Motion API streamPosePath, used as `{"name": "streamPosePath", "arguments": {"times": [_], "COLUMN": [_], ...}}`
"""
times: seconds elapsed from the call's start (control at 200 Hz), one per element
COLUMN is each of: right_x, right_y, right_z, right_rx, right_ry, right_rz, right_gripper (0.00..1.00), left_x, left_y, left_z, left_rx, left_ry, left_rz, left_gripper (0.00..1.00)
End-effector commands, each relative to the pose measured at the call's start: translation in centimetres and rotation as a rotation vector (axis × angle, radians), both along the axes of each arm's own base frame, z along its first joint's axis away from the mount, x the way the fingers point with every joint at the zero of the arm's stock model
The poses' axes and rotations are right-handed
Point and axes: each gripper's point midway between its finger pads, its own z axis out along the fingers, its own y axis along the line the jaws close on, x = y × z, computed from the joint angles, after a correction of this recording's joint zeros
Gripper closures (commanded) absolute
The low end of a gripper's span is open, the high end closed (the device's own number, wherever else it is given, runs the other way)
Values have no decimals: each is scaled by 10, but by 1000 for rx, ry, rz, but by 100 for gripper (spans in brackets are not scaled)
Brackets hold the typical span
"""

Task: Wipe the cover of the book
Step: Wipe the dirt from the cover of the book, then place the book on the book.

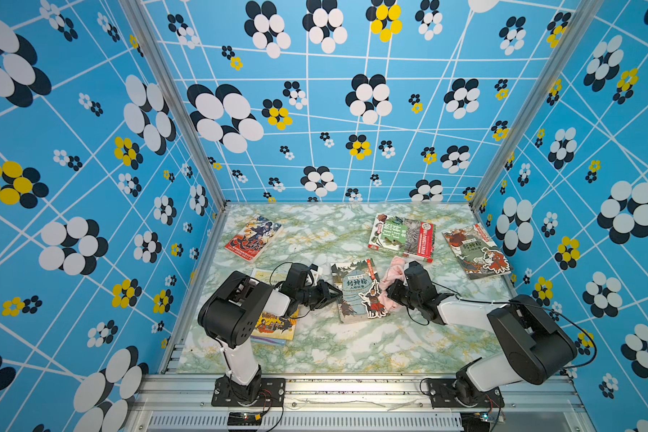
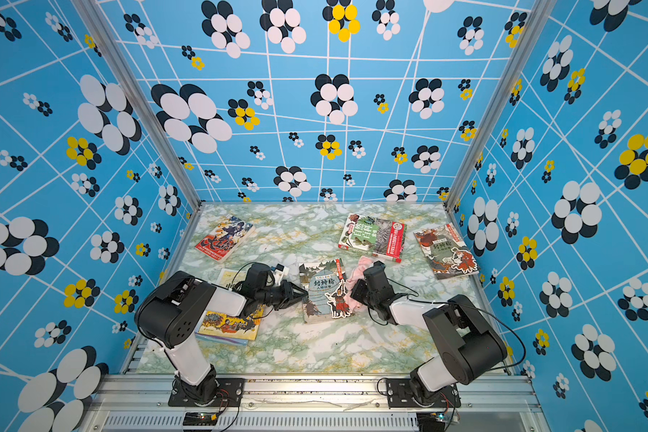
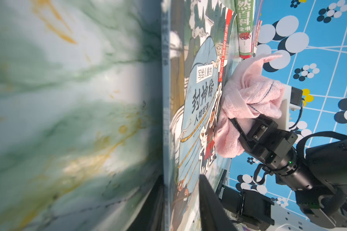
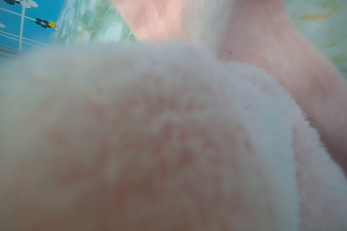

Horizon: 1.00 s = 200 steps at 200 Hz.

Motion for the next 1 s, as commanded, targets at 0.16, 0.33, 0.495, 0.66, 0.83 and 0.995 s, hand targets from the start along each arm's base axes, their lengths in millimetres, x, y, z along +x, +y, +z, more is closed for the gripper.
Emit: {"name": "streamPosePath", "arguments": {"times": [0.16,0.33,0.495,0.66,0.83,0.995], "right_x": [-61,-59,-49,-33,-20,-14], "right_y": [5,8,10,26,55,107], "right_z": [-51,-43,-32,-29,-22,-5], "right_rx": [1,11,-26,-16,34,17], "right_ry": [263,238,210,203,193,153], "right_rz": [68,81,122,174,252,390], "right_gripper": [100,100,100,100,100,100], "left_x": [10,9,-1,-17,-32,-42], "left_y": [-11,-6,10,42,89,128], "left_z": [24,35,54,78,93,107], "left_rx": [-14,31,104,210,453,642], "left_ry": [-51,-63,-57,-45,-29,-31], "left_rz": [-26,-54,-95,-94,-41,-17], "left_gripper": [86,97,100,100,99,99]}}
